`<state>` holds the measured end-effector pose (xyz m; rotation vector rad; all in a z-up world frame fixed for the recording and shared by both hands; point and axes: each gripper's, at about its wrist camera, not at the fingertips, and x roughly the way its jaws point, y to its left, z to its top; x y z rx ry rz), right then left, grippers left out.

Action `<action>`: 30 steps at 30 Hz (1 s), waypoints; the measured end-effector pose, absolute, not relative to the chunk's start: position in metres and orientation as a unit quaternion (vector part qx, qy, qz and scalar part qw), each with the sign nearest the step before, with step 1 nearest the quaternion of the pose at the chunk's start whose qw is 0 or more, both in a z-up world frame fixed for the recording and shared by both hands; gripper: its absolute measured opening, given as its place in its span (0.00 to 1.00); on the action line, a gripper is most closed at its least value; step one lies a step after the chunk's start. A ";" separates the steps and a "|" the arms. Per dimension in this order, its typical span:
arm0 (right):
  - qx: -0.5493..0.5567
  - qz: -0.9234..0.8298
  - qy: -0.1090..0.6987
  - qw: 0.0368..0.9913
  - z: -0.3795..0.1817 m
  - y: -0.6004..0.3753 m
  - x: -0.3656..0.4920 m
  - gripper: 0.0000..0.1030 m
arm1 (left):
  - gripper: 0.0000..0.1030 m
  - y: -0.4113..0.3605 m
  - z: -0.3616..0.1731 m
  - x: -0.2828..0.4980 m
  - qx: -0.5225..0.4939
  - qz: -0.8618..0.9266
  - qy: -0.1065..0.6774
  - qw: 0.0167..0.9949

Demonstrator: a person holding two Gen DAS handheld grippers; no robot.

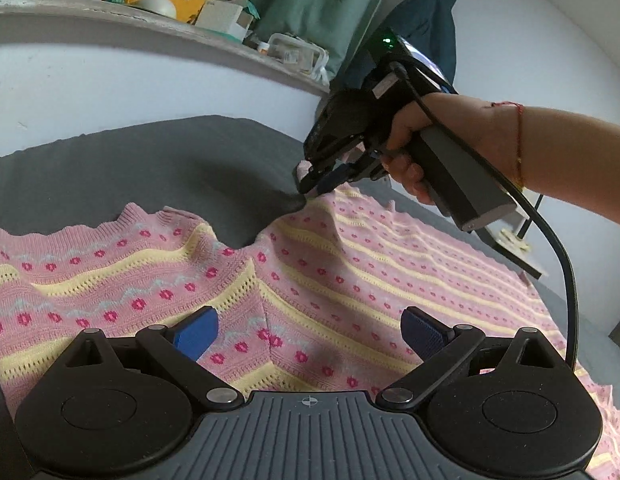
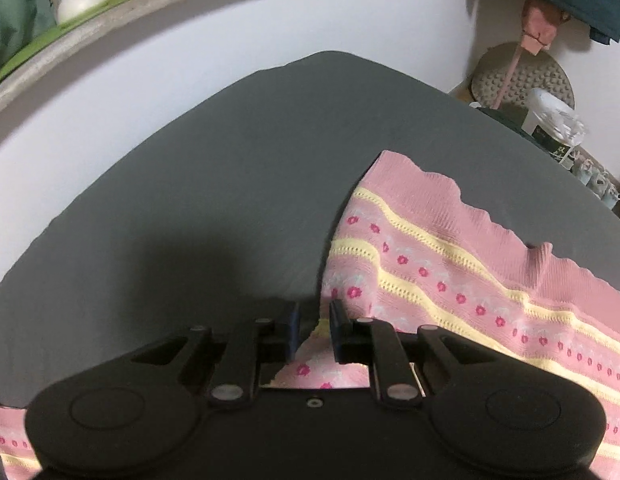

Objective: Fold clothes
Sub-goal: 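Grasp and straighten the sweater edge with the right gripper, then release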

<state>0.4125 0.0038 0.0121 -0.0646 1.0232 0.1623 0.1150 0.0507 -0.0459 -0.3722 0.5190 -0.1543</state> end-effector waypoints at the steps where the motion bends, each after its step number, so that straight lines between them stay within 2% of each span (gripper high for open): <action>1: -0.032 0.079 0.494 0.865 0.010 0.005 0.411 0.16 | 0.96 0.051 -0.046 0.115 -0.184 -0.076 0.255 0.946; 8: 0.015 0.056 0.515 0.855 -0.008 -0.005 0.420 0.15 | 0.96 0.054 -0.046 0.114 -0.187 -0.072 0.258 0.945; 10: 0.030 0.051 0.510 0.858 -0.007 -0.010 0.421 0.05 | 0.96 0.053 -0.046 0.114 -0.186 -0.072 0.258 0.945; 13: 0.052 0.061 0.498 0.864 -0.004 -0.015 0.420 0.03 | 0.96 0.053 -0.045 0.114 -0.183 -0.073 0.259 0.945; 18: 0.133 0.103 0.470 0.867 0.000 -0.014 0.427 0.03 | 0.96 0.053 -0.044 0.113 -0.177 -0.075 0.259 0.947; 21: 0.147 0.097 0.481 0.859 -0.012 -0.007 0.434 0.03 | 0.96 0.052 -0.044 0.113 -0.174 -0.075 0.260 0.947; 23: 0.172 0.110 0.475 0.856 -0.011 -0.014 0.433 0.06 | 0.95 0.052 -0.044 0.113 -0.171 -0.077 0.260 0.947; 25: 0.209 0.131 0.457 0.855 -0.004 -0.027 0.429 0.29 | 0.96 0.051 -0.044 0.113 -0.169 -0.078 0.261 0.947; 30: 0.267 0.172 0.398 0.861 0.035 -0.104 0.364 0.32 | 0.96 0.050 -0.042 0.114 -0.160 -0.083 0.261 0.948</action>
